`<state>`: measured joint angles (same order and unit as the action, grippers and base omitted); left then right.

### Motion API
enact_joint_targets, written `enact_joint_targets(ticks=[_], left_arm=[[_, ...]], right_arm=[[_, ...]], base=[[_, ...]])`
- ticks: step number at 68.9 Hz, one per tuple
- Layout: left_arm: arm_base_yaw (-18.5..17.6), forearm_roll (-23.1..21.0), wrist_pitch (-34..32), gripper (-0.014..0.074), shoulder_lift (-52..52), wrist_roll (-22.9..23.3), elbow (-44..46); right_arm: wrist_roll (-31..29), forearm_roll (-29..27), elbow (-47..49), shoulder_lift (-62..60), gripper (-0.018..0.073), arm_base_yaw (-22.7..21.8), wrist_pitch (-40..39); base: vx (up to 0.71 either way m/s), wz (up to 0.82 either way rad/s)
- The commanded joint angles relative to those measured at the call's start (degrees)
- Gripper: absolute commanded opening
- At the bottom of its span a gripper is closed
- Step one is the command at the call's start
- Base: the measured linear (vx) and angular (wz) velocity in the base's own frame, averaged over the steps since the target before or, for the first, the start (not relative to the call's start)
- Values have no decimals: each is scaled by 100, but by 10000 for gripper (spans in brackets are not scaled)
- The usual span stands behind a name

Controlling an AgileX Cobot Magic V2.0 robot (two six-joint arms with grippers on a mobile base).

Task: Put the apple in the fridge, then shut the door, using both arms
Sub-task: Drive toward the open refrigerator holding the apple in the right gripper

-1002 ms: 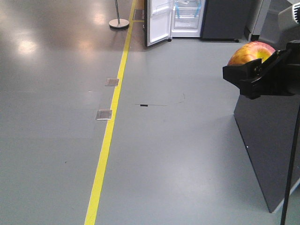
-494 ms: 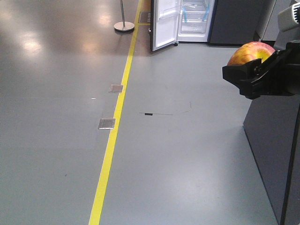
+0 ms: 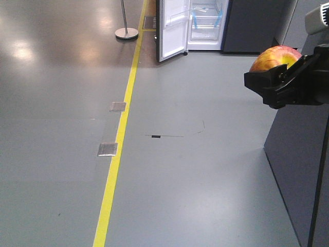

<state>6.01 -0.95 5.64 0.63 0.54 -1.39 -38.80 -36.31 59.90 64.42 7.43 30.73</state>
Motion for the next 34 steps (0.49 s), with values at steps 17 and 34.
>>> enact_joint_targets(ticks=[17,34], left_arm=[[-48,-58,-419,-8,81,45,113],[-48,-58,-419,-8,81,45,113]], right_arm=[[-41,-120,160,-123,57,-9,-349],[-41,-120,160,-123,57,-9,-349]], base=[[22,-7],[20,-8]])
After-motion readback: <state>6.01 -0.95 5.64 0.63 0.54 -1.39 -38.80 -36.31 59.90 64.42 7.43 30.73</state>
